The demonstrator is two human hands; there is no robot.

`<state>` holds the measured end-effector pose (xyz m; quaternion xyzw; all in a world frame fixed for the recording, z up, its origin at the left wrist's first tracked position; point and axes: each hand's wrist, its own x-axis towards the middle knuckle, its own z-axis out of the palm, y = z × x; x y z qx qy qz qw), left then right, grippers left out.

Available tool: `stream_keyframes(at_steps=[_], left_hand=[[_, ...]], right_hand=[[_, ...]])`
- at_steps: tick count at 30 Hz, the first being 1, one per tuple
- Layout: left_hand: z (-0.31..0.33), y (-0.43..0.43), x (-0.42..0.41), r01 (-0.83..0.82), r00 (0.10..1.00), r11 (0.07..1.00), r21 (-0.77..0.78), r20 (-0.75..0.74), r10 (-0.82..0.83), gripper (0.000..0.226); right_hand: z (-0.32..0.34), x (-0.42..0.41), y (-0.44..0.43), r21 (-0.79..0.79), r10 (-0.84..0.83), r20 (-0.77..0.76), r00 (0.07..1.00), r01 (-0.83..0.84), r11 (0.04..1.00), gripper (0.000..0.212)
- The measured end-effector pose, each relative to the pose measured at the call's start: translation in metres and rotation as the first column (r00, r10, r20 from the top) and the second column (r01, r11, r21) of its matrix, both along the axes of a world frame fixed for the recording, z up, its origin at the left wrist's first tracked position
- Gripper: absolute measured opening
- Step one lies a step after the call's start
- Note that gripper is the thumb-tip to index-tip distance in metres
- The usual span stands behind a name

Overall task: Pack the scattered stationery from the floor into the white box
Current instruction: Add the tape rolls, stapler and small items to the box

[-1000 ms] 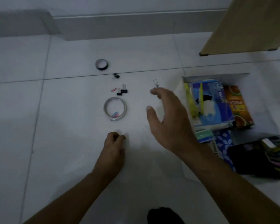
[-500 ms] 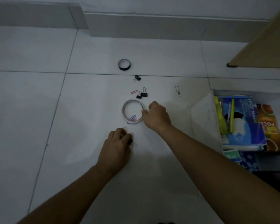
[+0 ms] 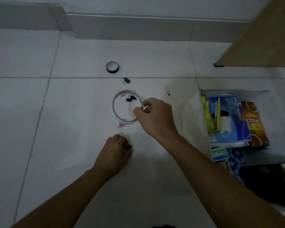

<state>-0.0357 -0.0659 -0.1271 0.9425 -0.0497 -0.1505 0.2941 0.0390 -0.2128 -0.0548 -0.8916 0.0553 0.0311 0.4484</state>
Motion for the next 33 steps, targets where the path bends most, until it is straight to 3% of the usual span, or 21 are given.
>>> stream_keyframes(at_steps=[3, 6, 11, 19, 26, 30, 33], left_hand=[[0.008, -0.019, 0.007, -0.137, 0.988, 0.974, -0.183, -0.09, 0.123, 0.01], [0.019, -0.044, 0.015, -0.179, 0.984, 0.922, -0.342, -0.071, 0.165, 0.008], [0.031, -0.075, 0.029, -0.168, 0.986, 0.876, -0.452, -0.079, 0.148, 0.007], [0.062, -0.106, 0.035, -0.246, 0.969, 0.752, -0.612, -0.151, 0.194, 0.014], [0.11, -0.146, 0.039, -0.14, 0.99, 0.606, -0.783, -0.112, 0.084, 0.012], [0.118, -0.165, 0.034, -0.081, 0.996, 0.597, -0.798, -0.094, 0.009, 0.012], [0.117, -0.178, 0.028, -0.031, 0.996, 0.684, -0.729, -0.077, -0.037, 0.013]], right_hand=[[0.035, -0.02, -0.034, -0.026, -0.083, 0.164, 0.983, 0.088, 0.996, 0.008], [0.057, -0.036, -0.082, -0.044, -0.203, 0.218, 0.955, 0.217, 0.975, 0.01], [0.052, -0.045, -0.161, -0.134, -0.392, 0.185, 0.901, 0.418, 0.898, 0.031], [0.025, -0.042, -0.201, -0.126, -0.602, 0.046, 0.797, 0.603, 0.788, 0.035], [0.025, -0.056, -0.203, -0.023, -0.599, 0.022, 0.8, 0.599, 0.8, 0.017], [0.038, -0.07, -0.199, 0.01, -0.564, 0.094, 0.821, 0.566, 0.825, 0.012], [0.046, -0.087, -0.191, 0.233, -0.343, -0.075, 0.936, 0.351, 0.907, 0.009]])
